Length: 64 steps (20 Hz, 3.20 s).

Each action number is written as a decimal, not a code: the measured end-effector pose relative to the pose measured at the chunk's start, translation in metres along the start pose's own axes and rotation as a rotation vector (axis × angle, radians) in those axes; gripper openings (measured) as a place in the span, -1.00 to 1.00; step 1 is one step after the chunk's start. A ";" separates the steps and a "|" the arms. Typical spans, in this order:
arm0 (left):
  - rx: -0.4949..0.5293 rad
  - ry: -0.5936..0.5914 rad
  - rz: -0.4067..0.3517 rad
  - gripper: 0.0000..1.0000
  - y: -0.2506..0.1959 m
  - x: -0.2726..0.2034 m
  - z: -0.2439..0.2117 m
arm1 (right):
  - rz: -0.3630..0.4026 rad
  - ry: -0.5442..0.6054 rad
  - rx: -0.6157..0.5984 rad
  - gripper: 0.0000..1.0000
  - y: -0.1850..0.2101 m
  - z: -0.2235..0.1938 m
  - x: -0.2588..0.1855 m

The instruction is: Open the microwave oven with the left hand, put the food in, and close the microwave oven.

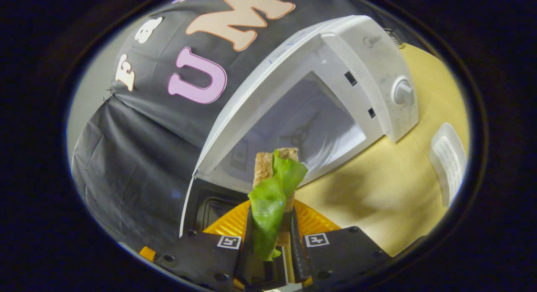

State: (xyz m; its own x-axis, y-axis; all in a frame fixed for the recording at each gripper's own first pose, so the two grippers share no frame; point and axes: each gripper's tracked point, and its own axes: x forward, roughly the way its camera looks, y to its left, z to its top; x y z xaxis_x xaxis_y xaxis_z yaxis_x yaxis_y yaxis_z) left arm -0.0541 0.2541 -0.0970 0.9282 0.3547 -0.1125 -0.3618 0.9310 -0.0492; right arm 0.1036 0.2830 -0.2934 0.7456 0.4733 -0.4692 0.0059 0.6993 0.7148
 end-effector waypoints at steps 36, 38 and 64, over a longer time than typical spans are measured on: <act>0.013 0.096 0.019 0.84 0.014 0.010 -0.031 | -0.394 -0.272 -0.575 0.61 -0.068 0.098 0.111; 0.007 0.098 0.011 0.92 0.014 0.010 -0.032 | -0.407 -0.283 -0.598 0.99 -0.071 0.102 0.106; 0.083 0.163 -0.235 -0.55 -0.017 -0.004 -0.055 | -0.384 -0.460 -0.653 0.84 0.008 0.078 -0.110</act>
State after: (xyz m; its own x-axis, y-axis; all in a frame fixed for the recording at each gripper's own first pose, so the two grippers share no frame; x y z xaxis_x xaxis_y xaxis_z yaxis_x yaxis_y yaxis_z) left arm -0.0566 0.2318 -0.1501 0.9570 0.1166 -0.2657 -0.1242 0.9922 -0.0117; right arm 0.0736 0.1947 -0.1953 0.9652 -0.0209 -0.2606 0.0341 0.9984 0.0461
